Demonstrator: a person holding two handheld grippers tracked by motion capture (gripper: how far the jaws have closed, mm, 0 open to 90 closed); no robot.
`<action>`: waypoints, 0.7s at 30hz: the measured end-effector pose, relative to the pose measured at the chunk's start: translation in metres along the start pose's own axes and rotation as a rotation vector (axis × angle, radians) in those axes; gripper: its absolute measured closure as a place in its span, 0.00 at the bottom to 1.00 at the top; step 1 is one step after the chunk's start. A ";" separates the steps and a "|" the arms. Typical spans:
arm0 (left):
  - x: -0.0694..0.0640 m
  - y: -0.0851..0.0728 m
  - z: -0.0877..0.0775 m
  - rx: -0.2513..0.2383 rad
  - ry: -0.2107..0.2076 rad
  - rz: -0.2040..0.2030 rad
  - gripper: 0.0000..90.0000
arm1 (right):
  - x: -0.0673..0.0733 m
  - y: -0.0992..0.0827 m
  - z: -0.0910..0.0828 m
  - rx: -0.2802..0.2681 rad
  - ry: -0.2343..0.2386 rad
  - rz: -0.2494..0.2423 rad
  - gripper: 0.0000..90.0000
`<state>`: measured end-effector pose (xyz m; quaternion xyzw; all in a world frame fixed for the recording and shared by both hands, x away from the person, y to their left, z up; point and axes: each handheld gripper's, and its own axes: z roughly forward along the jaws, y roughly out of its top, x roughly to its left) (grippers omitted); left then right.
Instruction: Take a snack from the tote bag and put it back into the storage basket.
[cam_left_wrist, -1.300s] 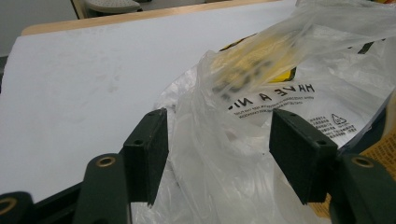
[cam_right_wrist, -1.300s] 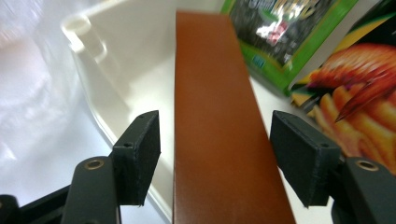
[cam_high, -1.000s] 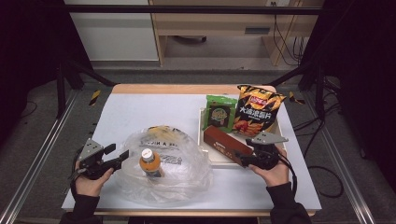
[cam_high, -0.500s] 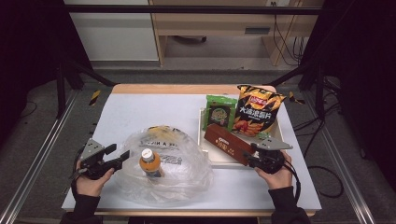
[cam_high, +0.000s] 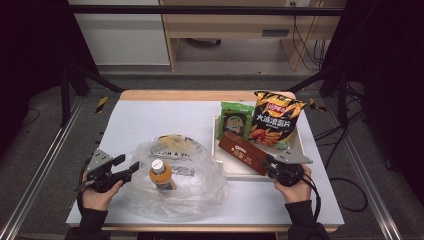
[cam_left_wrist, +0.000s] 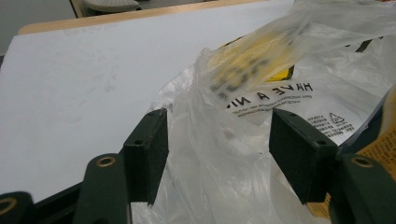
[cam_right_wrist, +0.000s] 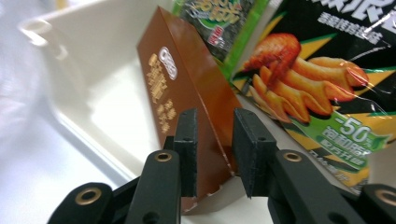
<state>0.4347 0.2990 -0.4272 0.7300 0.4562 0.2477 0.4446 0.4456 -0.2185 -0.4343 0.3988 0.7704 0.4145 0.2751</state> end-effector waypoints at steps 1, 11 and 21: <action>0.000 0.000 0.000 0.000 -0.001 0.000 0.41 | 0.002 0.001 -0.002 -0.005 0.013 0.004 0.82; -0.001 0.000 -0.001 -0.005 -0.007 -0.001 0.42 | 0.009 -0.009 -0.004 0.072 0.064 0.098 0.96; -0.001 0.000 0.000 0.000 -0.008 0.001 0.42 | -0.005 -0.026 0.004 0.101 -0.038 0.155 0.93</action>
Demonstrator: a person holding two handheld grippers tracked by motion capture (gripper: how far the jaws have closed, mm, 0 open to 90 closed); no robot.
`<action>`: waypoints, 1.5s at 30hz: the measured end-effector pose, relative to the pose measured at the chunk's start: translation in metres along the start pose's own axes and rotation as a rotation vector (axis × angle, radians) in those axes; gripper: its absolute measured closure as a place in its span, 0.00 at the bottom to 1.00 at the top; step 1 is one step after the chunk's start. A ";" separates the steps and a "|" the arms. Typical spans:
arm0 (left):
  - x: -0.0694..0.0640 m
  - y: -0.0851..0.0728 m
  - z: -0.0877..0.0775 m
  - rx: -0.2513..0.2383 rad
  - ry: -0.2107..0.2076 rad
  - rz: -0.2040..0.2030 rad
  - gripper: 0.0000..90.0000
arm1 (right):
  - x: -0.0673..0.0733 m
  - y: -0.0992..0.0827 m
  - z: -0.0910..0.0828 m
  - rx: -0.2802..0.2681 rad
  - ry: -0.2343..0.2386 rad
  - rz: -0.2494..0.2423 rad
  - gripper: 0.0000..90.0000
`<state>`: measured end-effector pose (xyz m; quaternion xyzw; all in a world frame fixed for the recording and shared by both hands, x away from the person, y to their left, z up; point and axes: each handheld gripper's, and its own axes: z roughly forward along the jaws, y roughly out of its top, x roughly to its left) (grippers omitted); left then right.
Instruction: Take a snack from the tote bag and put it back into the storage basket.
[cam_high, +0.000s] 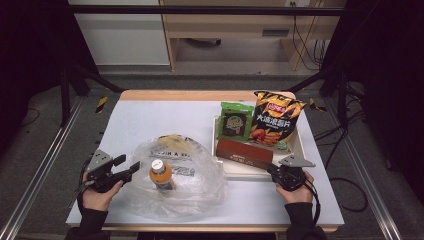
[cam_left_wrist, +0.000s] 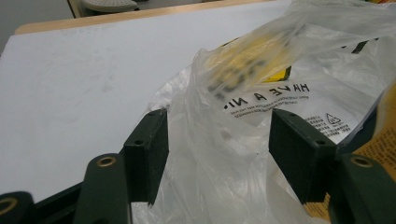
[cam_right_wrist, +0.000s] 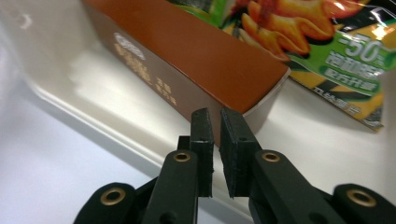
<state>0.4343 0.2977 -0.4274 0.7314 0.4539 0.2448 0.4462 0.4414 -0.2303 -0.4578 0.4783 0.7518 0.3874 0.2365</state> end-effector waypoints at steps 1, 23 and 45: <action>0.000 0.000 0.000 0.000 0.000 0.000 0.42 | -0.002 -0.001 0.001 0.002 -0.012 -0.004 0.92; 0.001 0.000 0.000 -0.004 -0.002 -0.005 0.41 | -0.008 0.005 0.024 -0.035 -0.120 0.012 0.80; -0.007 0.010 -0.016 -0.072 -0.035 -0.001 0.41 | -0.006 0.010 0.001 -0.141 -0.048 0.061 0.56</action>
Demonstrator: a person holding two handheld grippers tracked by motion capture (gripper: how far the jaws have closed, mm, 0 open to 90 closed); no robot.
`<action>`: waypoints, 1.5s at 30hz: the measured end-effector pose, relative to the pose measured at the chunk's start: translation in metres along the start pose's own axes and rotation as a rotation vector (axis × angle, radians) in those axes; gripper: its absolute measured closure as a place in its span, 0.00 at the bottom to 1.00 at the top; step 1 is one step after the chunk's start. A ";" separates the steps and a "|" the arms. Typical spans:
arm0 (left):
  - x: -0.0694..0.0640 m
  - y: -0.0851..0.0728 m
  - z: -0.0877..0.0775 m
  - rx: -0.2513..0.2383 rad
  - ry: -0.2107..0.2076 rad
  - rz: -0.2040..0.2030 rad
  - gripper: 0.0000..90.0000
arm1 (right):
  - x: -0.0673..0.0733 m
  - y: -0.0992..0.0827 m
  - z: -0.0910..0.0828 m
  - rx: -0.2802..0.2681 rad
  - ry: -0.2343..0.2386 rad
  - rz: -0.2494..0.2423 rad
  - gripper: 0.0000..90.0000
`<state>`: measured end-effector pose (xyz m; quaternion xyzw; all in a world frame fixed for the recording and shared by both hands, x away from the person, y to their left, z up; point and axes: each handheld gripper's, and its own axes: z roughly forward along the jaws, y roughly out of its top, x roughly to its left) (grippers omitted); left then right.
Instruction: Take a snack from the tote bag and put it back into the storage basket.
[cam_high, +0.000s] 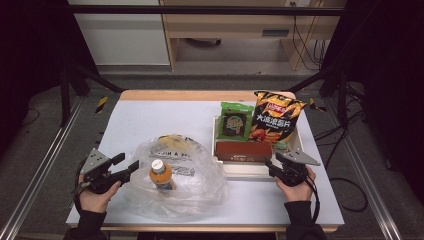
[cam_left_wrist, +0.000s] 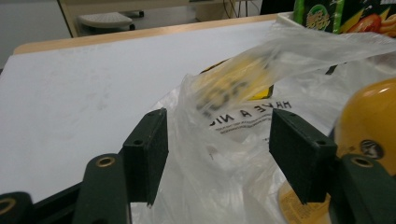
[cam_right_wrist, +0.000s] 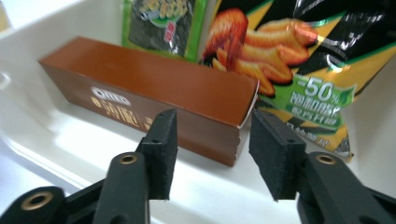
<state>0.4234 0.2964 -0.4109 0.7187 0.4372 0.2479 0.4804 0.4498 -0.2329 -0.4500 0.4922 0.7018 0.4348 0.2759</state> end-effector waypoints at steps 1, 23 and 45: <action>-0.001 0.001 -0.001 -0.005 -0.005 0.001 0.41 | 0.000 0.001 -0.002 -0.008 0.000 0.000 0.54; -0.040 0.024 -0.025 -0.074 -0.106 0.062 0.29 | 0.007 0.012 -0.022 -0.057 0.055 0.012 0.40; -0.079 0.020 -0.008 0.009 -0.147 0.132 0.25 | 0.011 0.014 -0.024 -0.055 0.079 0.003 0.38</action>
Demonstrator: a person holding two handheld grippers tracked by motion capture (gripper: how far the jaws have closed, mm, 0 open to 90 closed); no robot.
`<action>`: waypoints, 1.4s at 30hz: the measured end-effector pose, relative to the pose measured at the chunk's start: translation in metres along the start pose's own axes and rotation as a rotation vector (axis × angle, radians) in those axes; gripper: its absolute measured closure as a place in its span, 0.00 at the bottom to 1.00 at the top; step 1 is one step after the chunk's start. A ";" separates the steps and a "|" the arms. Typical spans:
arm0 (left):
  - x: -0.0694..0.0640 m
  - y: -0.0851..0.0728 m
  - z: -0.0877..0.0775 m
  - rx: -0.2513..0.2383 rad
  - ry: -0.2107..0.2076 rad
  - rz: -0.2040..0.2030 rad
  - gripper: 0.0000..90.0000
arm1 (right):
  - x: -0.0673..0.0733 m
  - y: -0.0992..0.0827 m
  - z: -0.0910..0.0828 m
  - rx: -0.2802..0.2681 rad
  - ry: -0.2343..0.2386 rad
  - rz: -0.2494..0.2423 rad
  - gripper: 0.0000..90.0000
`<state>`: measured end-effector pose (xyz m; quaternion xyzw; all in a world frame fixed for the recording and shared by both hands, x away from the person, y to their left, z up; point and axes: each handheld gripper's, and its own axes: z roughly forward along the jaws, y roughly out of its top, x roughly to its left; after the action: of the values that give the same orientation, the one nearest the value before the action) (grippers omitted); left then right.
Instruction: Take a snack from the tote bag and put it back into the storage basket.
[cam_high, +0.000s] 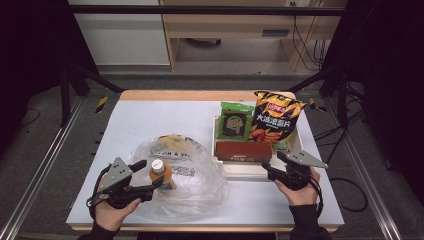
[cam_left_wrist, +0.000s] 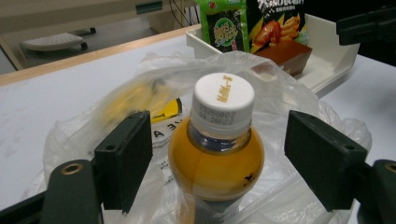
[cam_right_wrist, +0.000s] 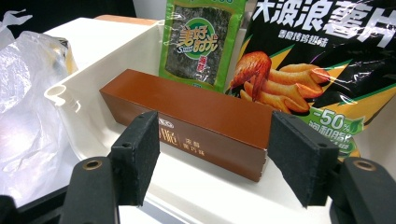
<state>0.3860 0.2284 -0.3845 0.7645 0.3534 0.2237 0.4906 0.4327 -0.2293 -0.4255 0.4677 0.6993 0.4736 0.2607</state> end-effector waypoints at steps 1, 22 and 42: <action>-0.001 -0.001 0.002 0.009 -0.002 0.001 0.25 | 0.000 0.000 0.000 0.000 0.000 -0.001 0.38; 0.000 -0.012 0.030 0.072 0.010 -0.011 0.33 | 0.001 -0.002 0.005 0.021 0.012 -0.003 0.37; -0.010 -0.010 0.032 0.056 0.082 -0.037 0.35 | 0.000 -0.003 0.004 0.020 0.020 0.001 0.37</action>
<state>0.3988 0.2049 -0.4067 0.7613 0.3933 0.2359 0.4583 0.4348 -0.2279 -0.4303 0.4659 0.7063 0.4714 0.2487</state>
